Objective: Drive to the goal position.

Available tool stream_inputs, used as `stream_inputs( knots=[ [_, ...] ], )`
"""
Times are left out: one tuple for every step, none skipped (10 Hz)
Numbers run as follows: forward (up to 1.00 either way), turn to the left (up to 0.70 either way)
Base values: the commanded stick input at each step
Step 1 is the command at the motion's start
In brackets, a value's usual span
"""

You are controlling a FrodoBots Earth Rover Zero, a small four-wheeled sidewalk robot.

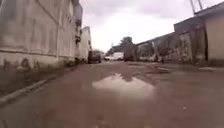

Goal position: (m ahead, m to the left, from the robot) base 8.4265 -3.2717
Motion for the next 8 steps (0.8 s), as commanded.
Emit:
stream_inputs(
  knots=[
    [0.54, 0.21],
    [0.25, 0.10],
    [0.00, 0.00],
    [0.00, 0.00],
    [0.00, 0.33],
    [0.00, 0.80],
    [0.00, 0.85],
    [0.00, 0.85]
  ],
)
